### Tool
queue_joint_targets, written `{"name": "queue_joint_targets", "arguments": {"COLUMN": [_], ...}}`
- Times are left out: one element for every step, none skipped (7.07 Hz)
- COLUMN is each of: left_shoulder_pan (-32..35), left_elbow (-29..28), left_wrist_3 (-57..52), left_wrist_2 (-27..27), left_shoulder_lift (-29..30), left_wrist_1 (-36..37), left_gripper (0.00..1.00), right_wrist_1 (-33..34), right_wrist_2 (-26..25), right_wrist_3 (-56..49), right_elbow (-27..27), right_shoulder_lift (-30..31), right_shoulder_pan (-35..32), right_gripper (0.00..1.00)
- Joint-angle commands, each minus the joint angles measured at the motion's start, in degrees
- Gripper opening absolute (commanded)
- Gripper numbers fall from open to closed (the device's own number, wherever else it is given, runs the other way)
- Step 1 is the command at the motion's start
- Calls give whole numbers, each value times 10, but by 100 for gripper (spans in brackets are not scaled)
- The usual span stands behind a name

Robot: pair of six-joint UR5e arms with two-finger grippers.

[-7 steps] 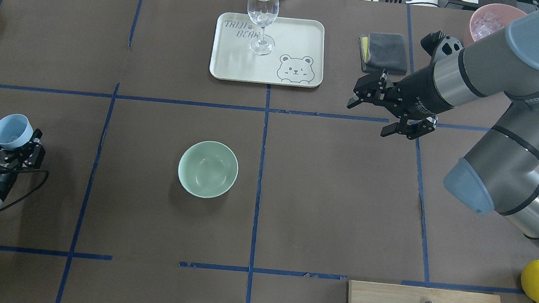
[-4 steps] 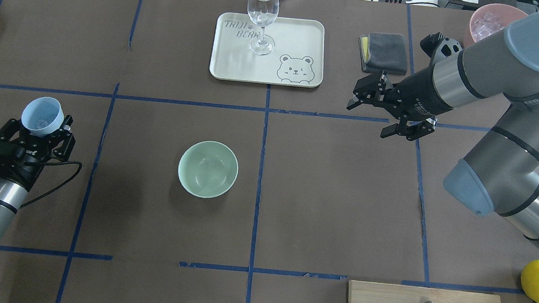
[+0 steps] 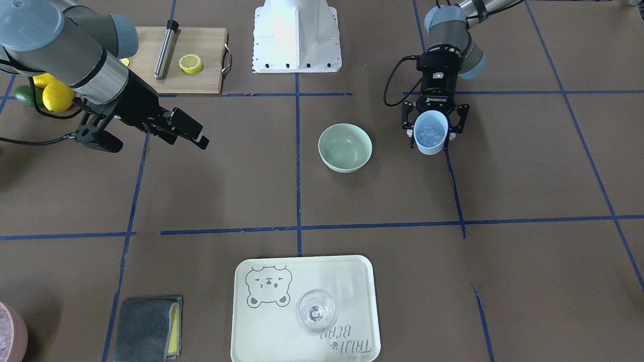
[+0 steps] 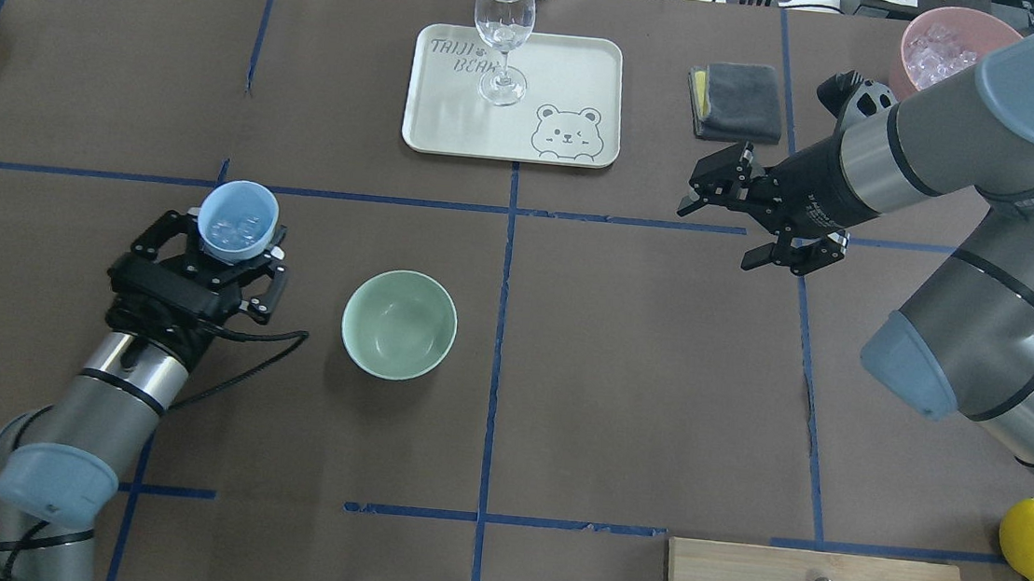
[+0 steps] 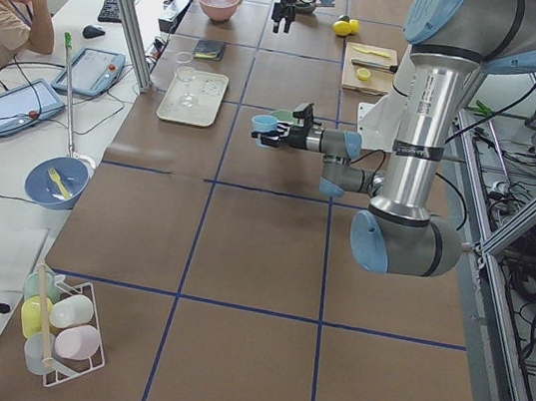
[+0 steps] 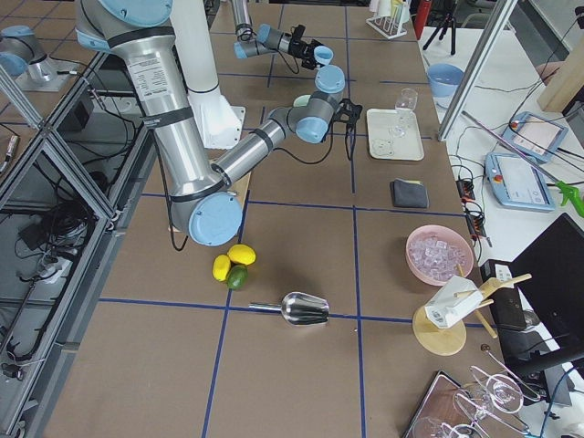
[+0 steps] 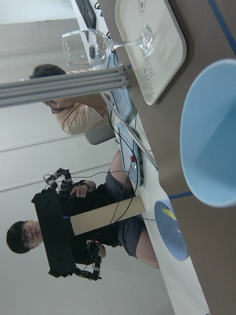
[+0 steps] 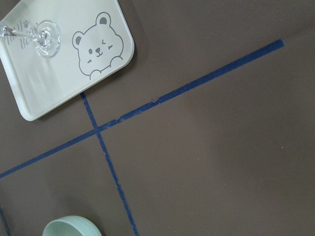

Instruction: Pour ice into bowl

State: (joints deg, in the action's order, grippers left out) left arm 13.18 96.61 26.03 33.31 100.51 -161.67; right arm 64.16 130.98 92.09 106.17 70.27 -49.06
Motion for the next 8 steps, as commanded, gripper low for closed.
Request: {"name": "queue_joint_targets", "arguments": {"left_shoulder_pan": [-31, -30, -29, -32, -32, -33, -32, -32], "left_elbow": [15, 51, 90, 72, 74, 80, 82, 89], "left_wrist_3": [-11, -112, -221, -287, -372, -449, -510, -556], "left_wrist_2": [-2, -2, -2, -2, -5, -18, -18, -19], "left_shoulder_lift": [75, 85, 85, 85, 86, 93, 106, 117], "left_wrist_1": [186, 312, 379, 429, 501, 564, 601, 649], "left_gripper": [0, 0, 0, 0, 0, 0, 0, 0], "right_wrist_1": [-1, -1, -1, -1, -1, -2, -2, -2], "right_wrist_2": [0, -1, -1, -2, -1, -1, -1, -5], "right_wrist_3": [-1, -1, 0, 0, 1, 1, 2, 4], "right_elbow": [-1, -3, -6, -8, -13, -17, -18, -22], "right_shoulder_lift": [27, 34, 35, 36, 35, 34, 32, 26], "right_shoulder_pan": [-8, -7, -6, -5, -4, -4, -3, -1], "right_gripper": [100, 100, 100, 100, 100, 100, 100, 100]}}
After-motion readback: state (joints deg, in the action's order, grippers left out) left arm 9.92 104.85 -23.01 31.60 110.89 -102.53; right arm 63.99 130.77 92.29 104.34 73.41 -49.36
